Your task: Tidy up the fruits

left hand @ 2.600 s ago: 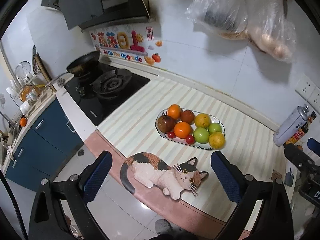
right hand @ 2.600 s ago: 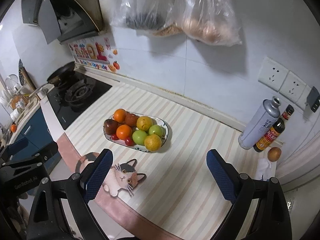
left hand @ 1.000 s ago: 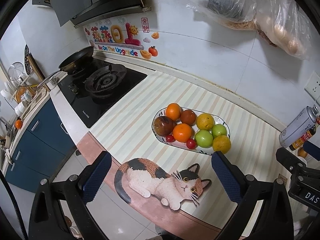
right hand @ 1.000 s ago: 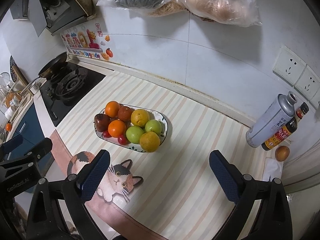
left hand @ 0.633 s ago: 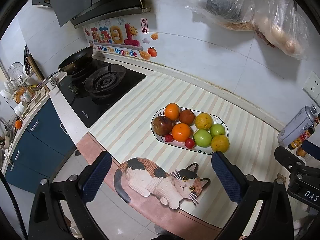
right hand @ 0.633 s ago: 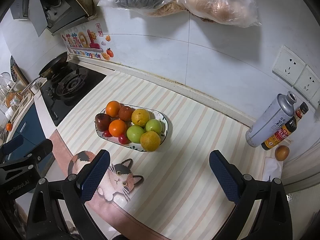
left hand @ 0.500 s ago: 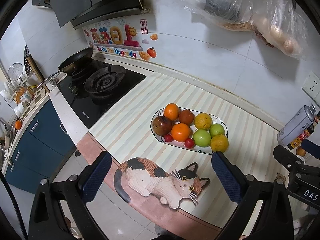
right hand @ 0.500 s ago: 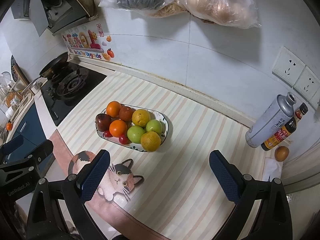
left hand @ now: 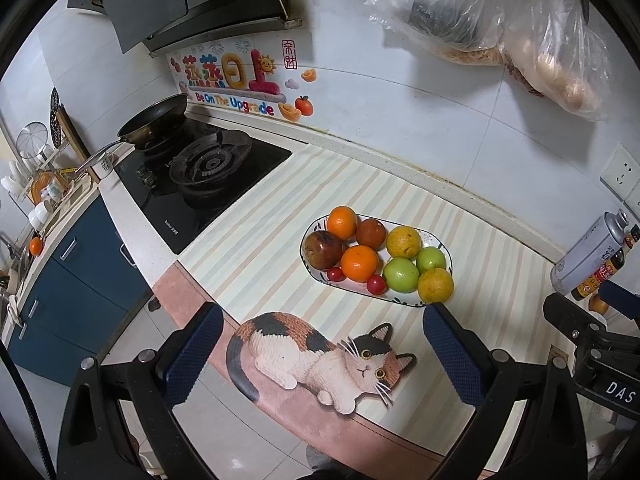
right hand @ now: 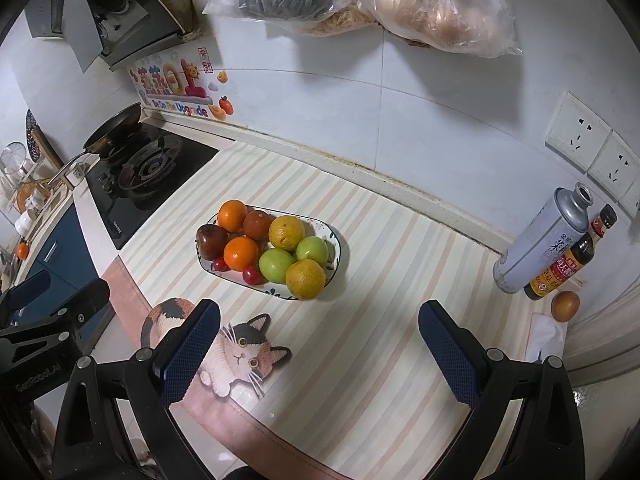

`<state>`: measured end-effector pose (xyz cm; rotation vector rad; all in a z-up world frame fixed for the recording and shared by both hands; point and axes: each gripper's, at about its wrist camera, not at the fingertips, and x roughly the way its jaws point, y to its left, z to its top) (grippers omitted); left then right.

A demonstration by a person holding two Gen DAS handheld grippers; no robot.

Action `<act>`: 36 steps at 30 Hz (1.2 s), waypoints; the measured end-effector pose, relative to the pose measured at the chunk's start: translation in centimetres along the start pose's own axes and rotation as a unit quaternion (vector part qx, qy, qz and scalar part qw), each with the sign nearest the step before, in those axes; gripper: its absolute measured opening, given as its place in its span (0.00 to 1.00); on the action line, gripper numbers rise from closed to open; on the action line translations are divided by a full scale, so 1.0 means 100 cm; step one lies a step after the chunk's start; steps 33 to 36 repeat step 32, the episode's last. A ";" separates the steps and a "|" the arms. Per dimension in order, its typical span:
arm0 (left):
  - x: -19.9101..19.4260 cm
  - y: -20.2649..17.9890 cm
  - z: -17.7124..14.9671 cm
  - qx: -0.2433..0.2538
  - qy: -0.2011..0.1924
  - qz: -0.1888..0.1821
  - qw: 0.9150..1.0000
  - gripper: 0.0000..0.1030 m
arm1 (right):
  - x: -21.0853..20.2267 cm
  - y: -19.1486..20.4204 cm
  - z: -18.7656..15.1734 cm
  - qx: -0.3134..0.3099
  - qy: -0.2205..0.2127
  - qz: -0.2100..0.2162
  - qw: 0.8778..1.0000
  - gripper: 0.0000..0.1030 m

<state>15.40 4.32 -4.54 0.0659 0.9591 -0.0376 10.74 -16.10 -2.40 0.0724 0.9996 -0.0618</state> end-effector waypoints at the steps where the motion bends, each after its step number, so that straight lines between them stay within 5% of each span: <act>1: -0.001 -0.001 0.000 0.000 0.000 0.000 1.000 0.99 | 0.000 0.000 0.000 0.000 0.001 0.001 1.000 0.98; 36: -0.012 -0.006 -0.005 -0.006 -0.007 0.000 1.000 0.99 | -0.007 0.000 -0.005 0.001 0.001 0.005 1.000 0.98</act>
